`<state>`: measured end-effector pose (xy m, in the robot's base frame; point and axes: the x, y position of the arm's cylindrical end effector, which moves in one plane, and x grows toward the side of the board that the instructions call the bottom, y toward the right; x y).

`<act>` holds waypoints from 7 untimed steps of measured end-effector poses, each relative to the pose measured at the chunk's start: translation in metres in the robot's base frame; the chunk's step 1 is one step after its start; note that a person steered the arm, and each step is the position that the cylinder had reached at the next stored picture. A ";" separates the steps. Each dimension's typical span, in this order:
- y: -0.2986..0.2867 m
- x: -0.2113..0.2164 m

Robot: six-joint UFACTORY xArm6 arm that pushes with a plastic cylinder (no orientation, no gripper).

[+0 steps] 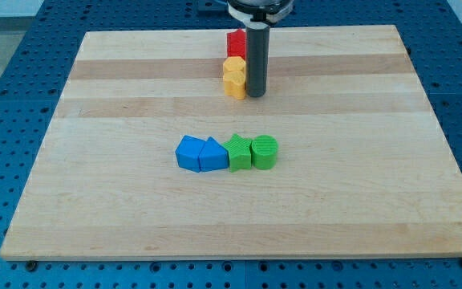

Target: Push the yellow heart beside the yellow hexagon

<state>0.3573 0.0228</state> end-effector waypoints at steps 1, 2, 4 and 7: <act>0.000 0.004; 0.000 0.030; -0.001 0.011; -0.052 0.006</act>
<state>0.3630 -0.0290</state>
